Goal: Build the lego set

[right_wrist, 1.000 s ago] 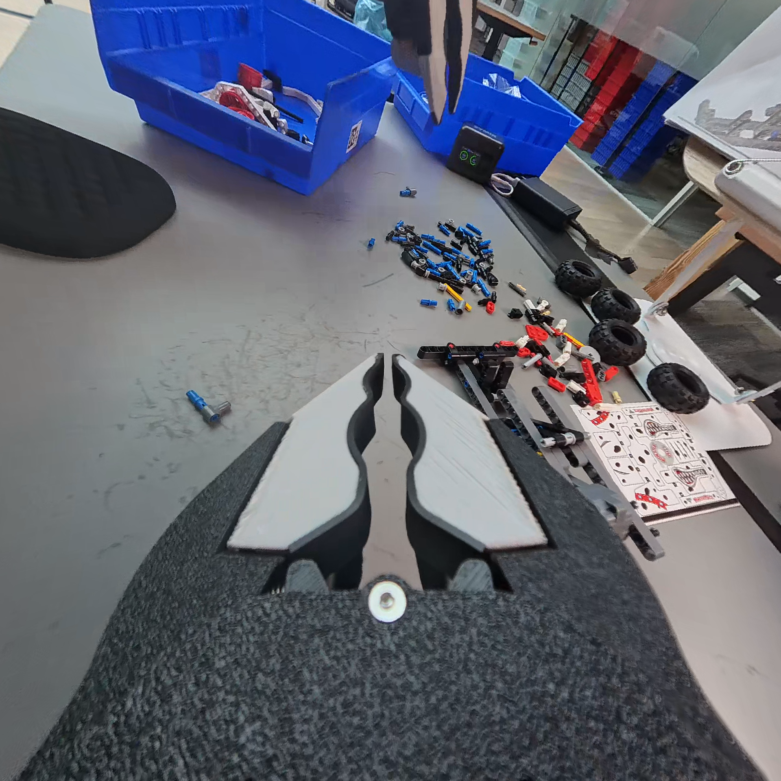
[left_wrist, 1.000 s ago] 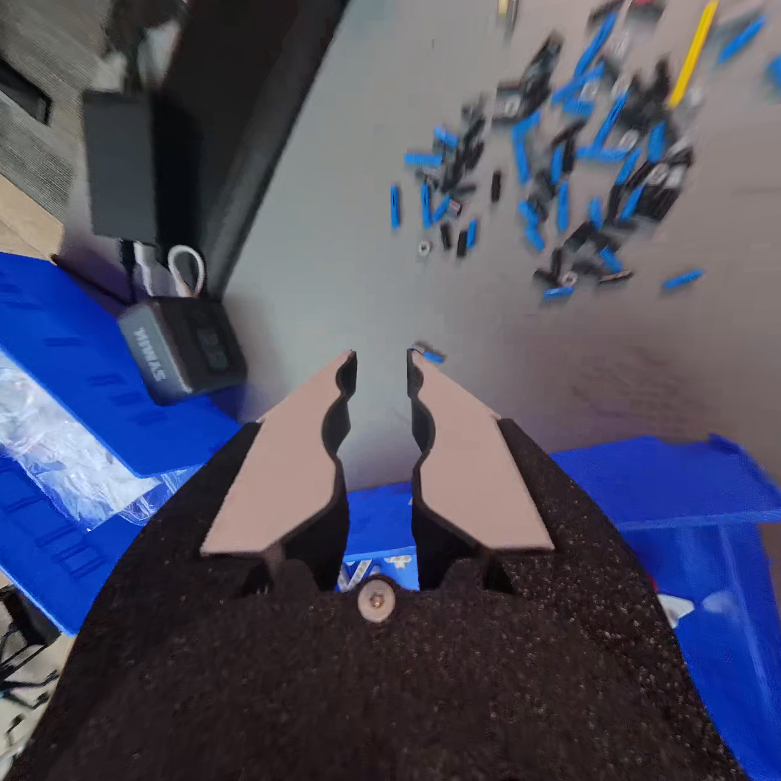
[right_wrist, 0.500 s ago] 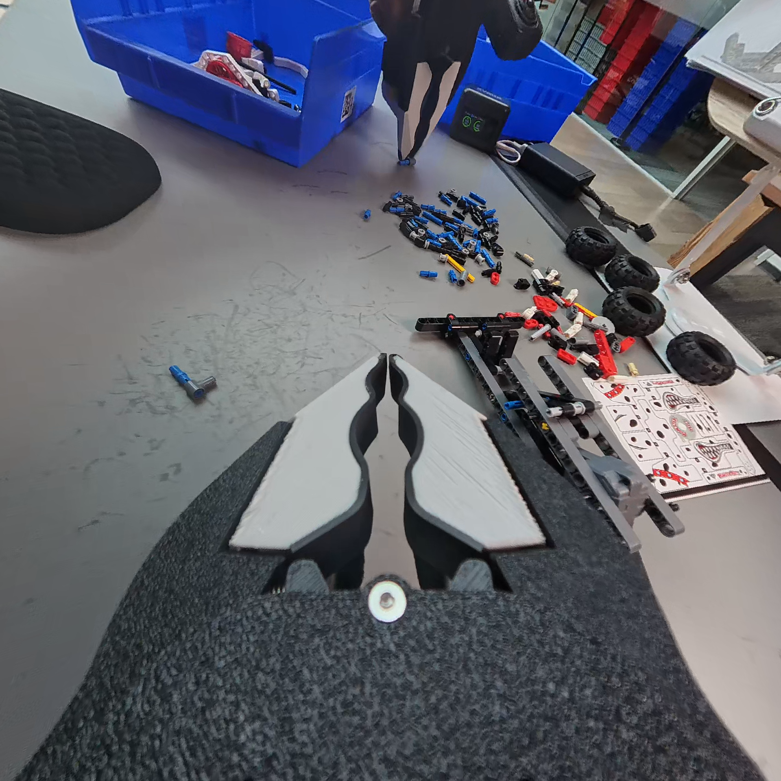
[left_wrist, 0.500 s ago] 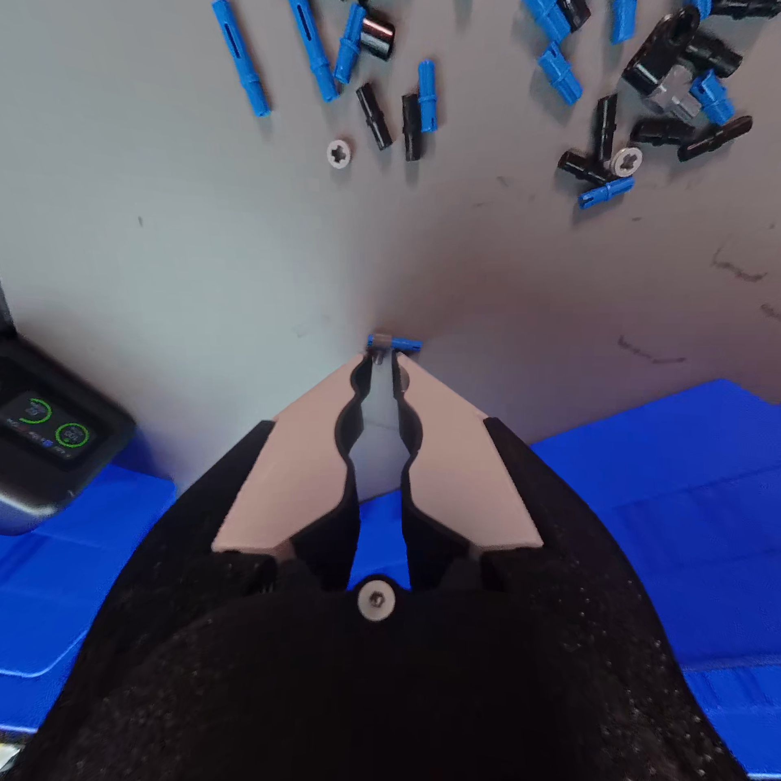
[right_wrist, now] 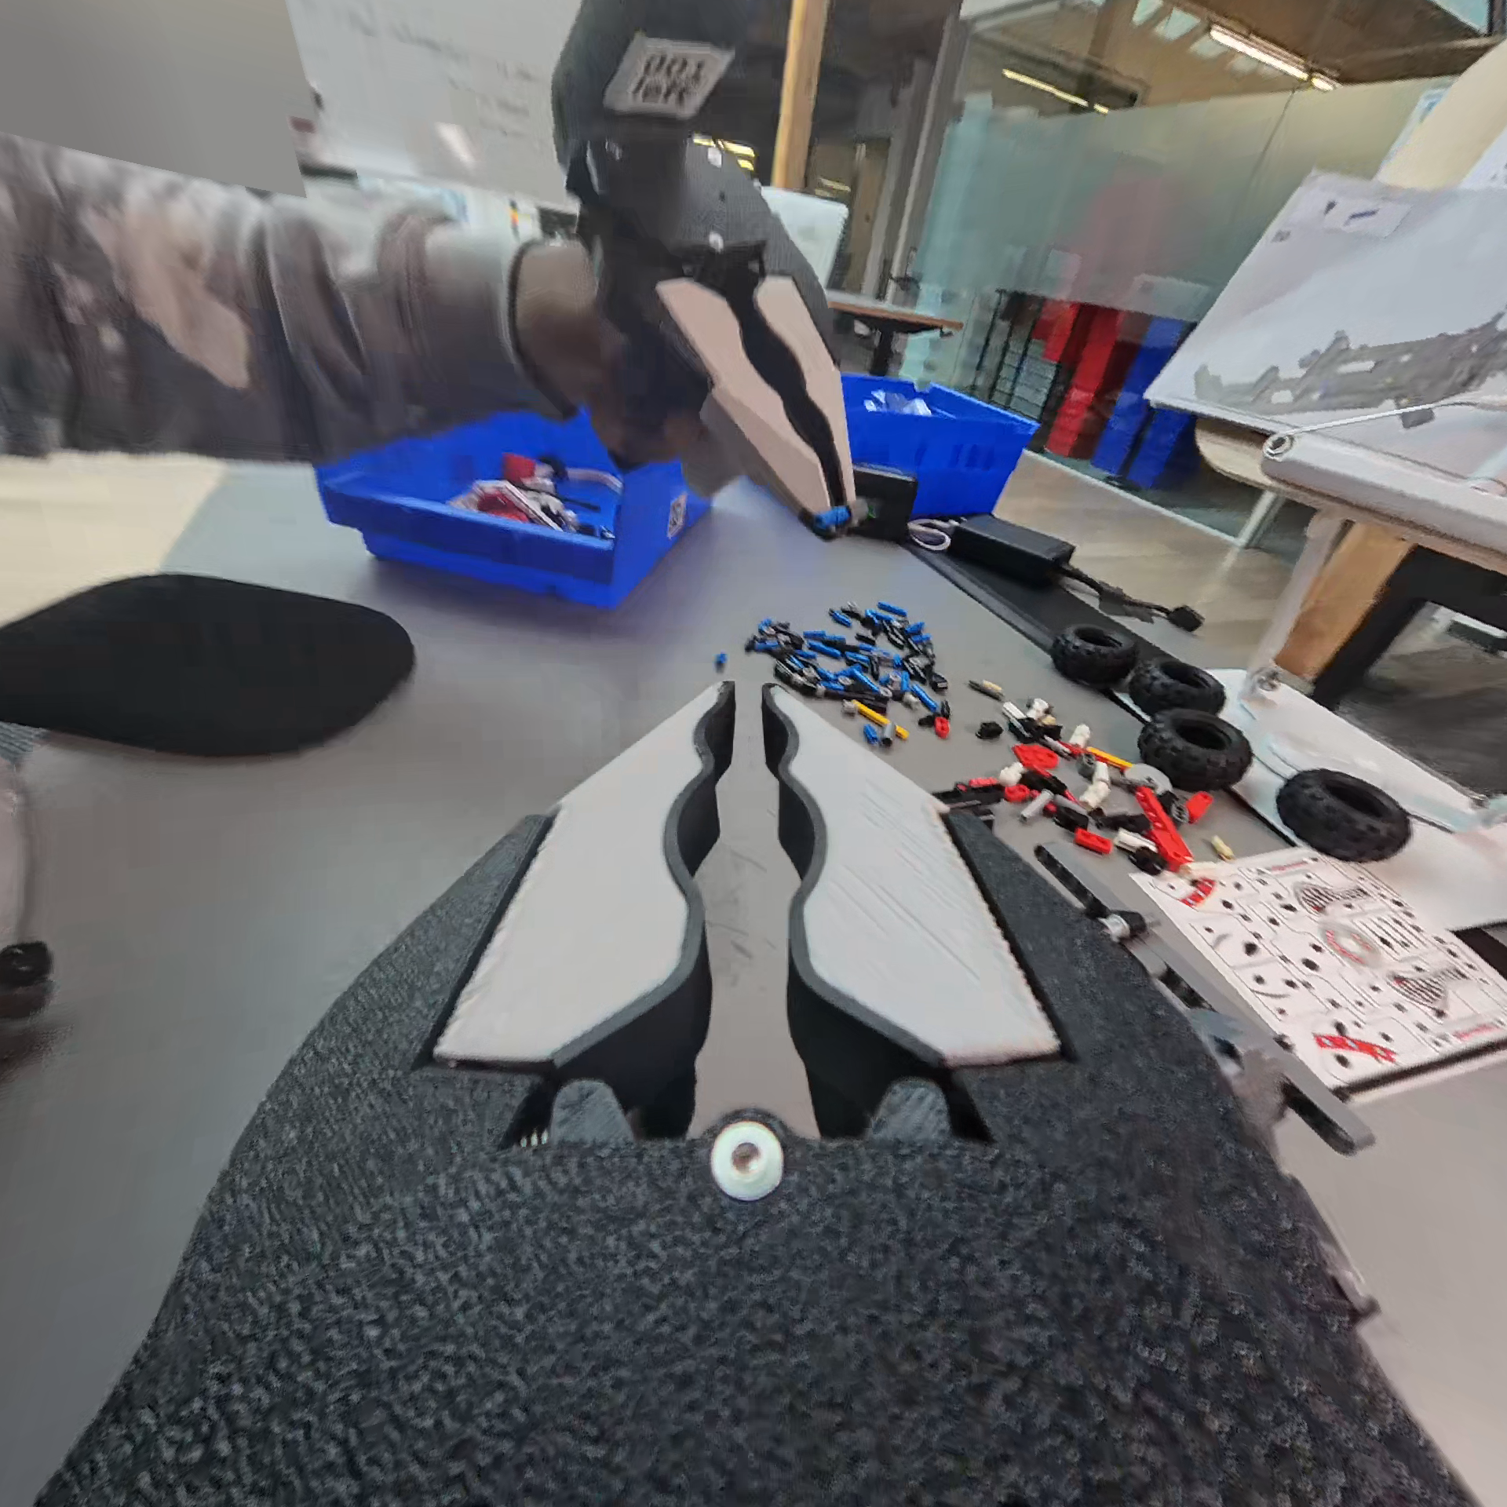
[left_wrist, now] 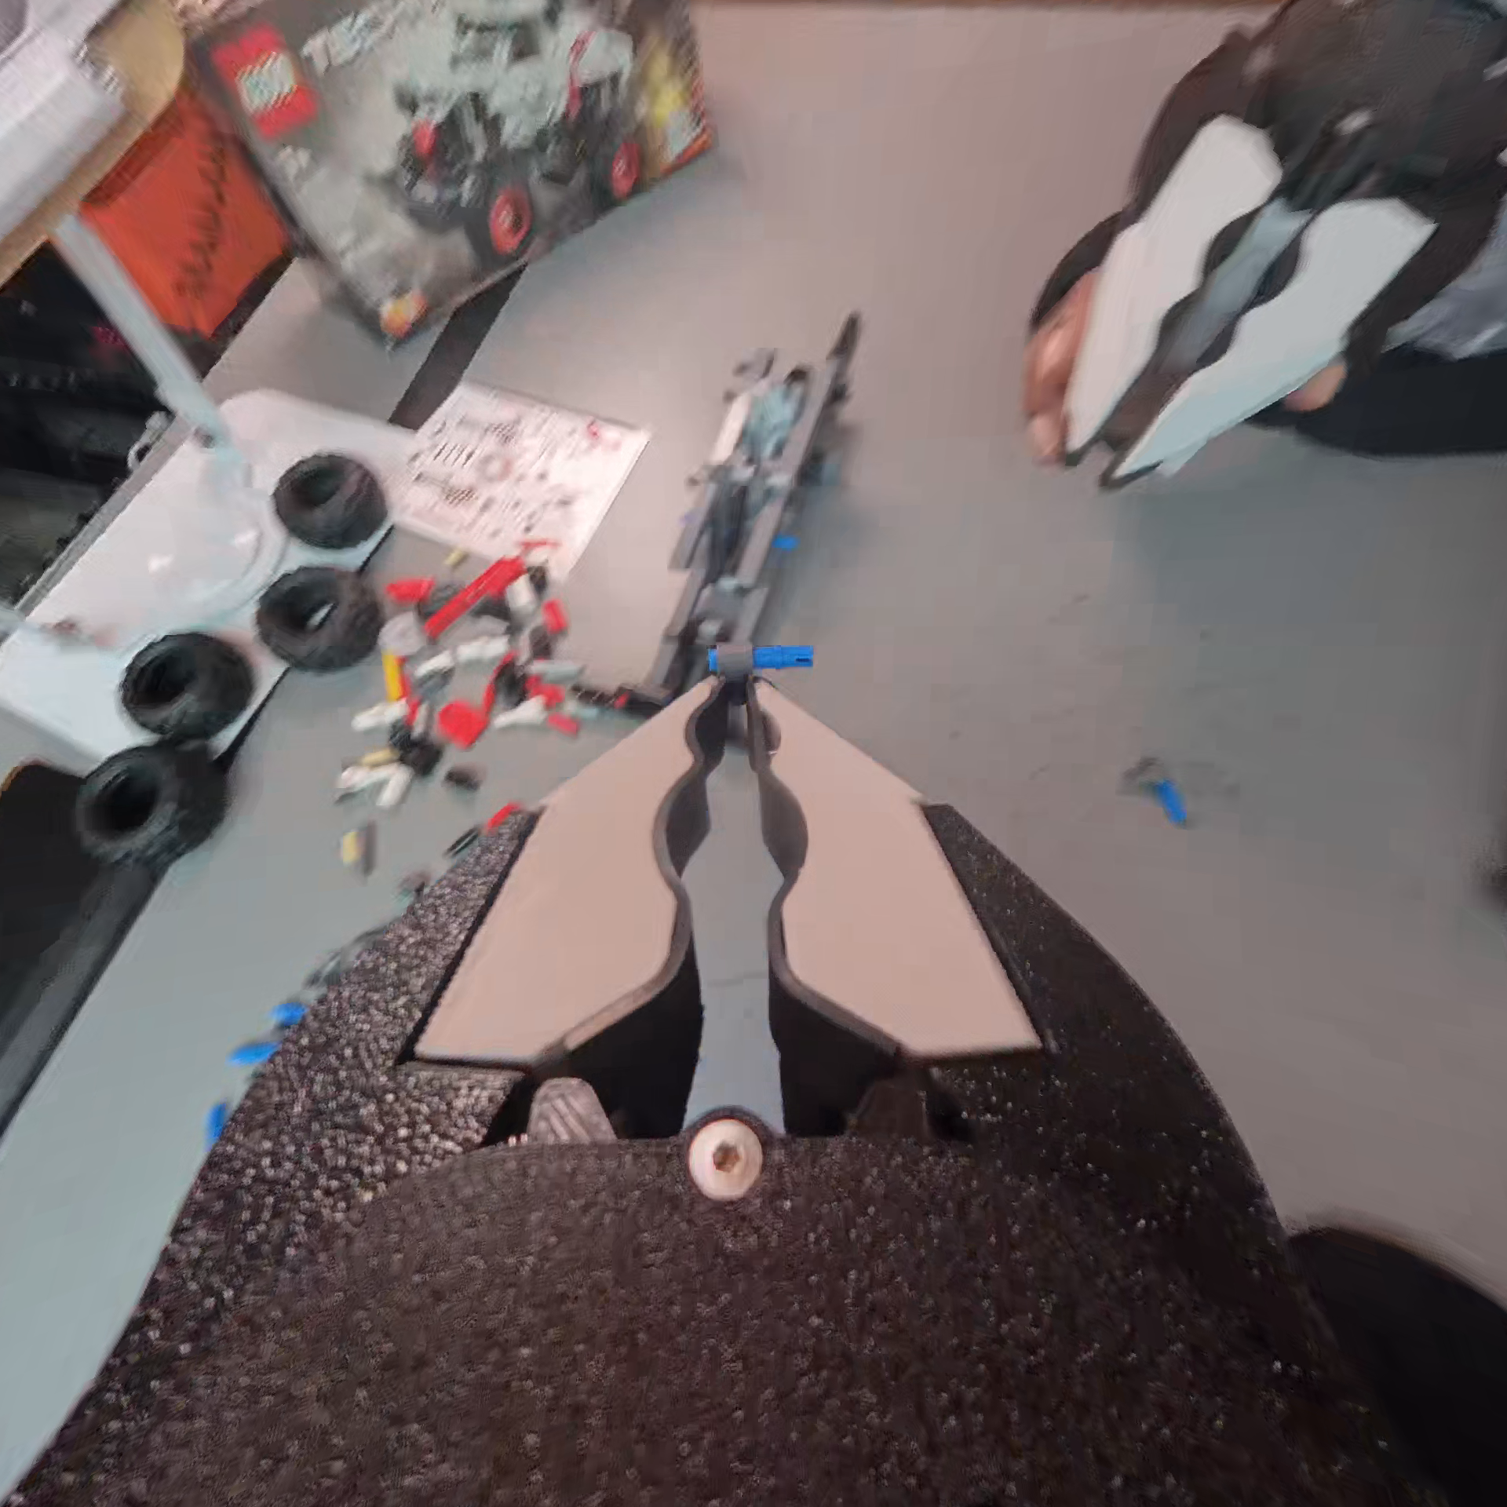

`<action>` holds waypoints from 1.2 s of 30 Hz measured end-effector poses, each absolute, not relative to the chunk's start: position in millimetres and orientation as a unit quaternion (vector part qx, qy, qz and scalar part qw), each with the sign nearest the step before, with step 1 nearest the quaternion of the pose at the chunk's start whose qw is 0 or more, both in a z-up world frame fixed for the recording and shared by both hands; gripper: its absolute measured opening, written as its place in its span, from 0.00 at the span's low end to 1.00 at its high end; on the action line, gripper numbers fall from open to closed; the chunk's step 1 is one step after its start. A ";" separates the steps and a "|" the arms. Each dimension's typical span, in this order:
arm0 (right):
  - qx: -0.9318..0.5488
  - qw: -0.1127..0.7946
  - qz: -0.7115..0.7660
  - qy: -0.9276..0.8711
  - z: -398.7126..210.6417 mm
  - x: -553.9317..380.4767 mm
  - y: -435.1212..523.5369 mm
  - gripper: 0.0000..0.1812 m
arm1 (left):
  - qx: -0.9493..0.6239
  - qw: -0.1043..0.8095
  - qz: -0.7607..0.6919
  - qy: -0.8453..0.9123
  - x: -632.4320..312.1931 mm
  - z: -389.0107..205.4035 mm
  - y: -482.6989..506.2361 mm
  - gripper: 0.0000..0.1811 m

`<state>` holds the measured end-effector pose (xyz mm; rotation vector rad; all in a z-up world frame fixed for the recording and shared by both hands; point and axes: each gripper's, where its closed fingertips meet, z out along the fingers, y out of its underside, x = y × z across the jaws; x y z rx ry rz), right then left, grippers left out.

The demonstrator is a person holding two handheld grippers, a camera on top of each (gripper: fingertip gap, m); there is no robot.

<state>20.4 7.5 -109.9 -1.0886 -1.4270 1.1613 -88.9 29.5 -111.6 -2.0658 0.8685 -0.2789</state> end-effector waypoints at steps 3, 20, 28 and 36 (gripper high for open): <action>-0.424 0.461 0.527 -0.574 -94.1 26.3 -4.9 0.14 | -0.774 0.488 -0.189 0.356 -18.6 -104.1 9.8 0.03; -0.401 0.347 0.611 -0.588 -99.1 33.7 -40.0 0.13 | -0.664 0.584 -0.264 0.384 47.7 -103.1 -31.8 0.03; -0.408 0.288 0.655 -0.567 -101.8 33.1 -49.4 0.10 | -0.647 0.583 -0.237 0.431 48.0 -106.0 -44.0 0.03; -0.403 0.263 0.665 -0.571 -108.6 34.4 -56.1 0.10 | -0.637 0.573 -0.220 0.467 49.6 -113.1 -51.3 0.03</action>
